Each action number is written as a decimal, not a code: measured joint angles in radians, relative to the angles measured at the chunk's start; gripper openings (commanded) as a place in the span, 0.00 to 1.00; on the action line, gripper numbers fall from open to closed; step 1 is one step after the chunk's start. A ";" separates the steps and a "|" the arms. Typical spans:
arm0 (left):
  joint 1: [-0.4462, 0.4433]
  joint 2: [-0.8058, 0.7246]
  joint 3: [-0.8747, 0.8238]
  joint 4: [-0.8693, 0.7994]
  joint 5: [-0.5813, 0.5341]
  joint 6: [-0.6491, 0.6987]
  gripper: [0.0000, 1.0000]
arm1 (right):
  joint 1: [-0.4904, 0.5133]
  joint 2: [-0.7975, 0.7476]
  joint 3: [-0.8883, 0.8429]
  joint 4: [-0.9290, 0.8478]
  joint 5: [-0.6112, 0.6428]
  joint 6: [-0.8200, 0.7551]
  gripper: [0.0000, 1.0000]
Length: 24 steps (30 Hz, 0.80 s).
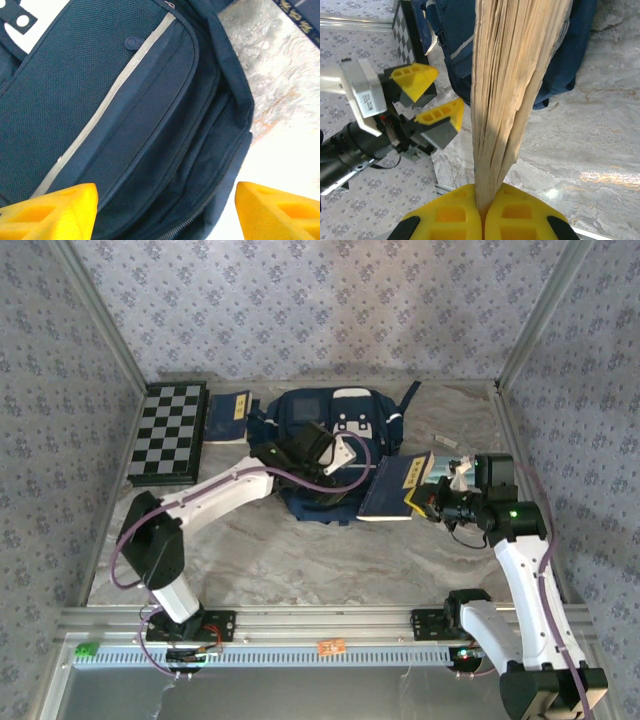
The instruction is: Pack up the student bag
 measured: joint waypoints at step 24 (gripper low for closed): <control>0.001 0.415 0.344 -0.116 -0.052 0.112 0.48 | -0.045 -0.001 -0.033 -0.009 -0.035 -0.011 0.00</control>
